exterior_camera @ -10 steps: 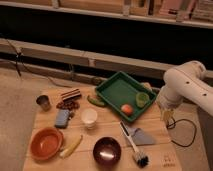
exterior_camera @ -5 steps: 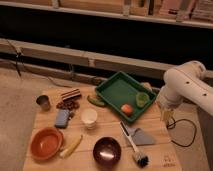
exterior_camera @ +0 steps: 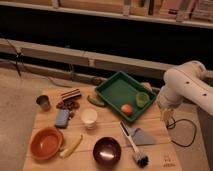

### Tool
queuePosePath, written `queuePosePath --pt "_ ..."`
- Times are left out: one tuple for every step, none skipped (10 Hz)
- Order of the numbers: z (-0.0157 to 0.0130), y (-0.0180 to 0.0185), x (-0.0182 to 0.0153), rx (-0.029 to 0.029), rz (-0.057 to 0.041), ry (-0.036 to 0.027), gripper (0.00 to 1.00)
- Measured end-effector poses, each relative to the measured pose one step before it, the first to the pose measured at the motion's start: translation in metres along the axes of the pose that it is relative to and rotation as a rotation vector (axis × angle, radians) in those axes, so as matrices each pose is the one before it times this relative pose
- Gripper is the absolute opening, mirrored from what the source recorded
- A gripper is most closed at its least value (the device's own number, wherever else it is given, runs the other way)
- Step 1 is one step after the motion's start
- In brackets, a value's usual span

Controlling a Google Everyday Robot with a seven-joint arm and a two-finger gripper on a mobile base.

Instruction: Wipe table surface with brush

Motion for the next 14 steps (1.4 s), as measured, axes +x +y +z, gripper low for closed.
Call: queuePosePath --pt "0.00027 0.00030 -0.00020 -0.00057 -0.00101 0.00044 0.65" --pt "0.00171 0.00219 -0.00184 -0.00300 -0.00859 0.00322 0.65" --pt "0.00425 0.00272 -0.00828 -0.00076 -0.02433 0.00252 0.65" --pt "0.00350 0.00100 -0.01198 0.00079 -0.02435 -0.00151 0.65" --pt "0.00337 0.00029 -0.00996 -0.00036 -0.01993 0.00047 0.65" --pt "0.00171 0.00070 -0.00227 0.00037 -0.00920 0.00204 0.65" --pt "0.00208 0.00047 0.00108 -0.00035 -0.00725 -0.00112 0.65" --pt "0.00232 0.00092 -0.00115 -0.00371 -0.02181 -0.00073 0.65" --pt "0.00174 0.00042 -0.00246 -0.00312 -0.01904 -0.00393 0.65" --pt "0.00468 0.00010 -0.00783 -0.00759 -0.02974 -0.00564 0.65" --pt "0.00394 -0.00149 -0.00916 -0.00596 -0.02716 -0.00568 0.65" --pt "0.00244 0.00086 -0.00611 -0.00517 -0.01601 -0.00316 0.65" --pt "-0.00033 0.00149 -0.00024 -0.00065 -0.01173 -0.00149 0.65" --pt "0.00030 0.00232 0.00152 -0.00107 -0.01667 -0.00169 0.65"
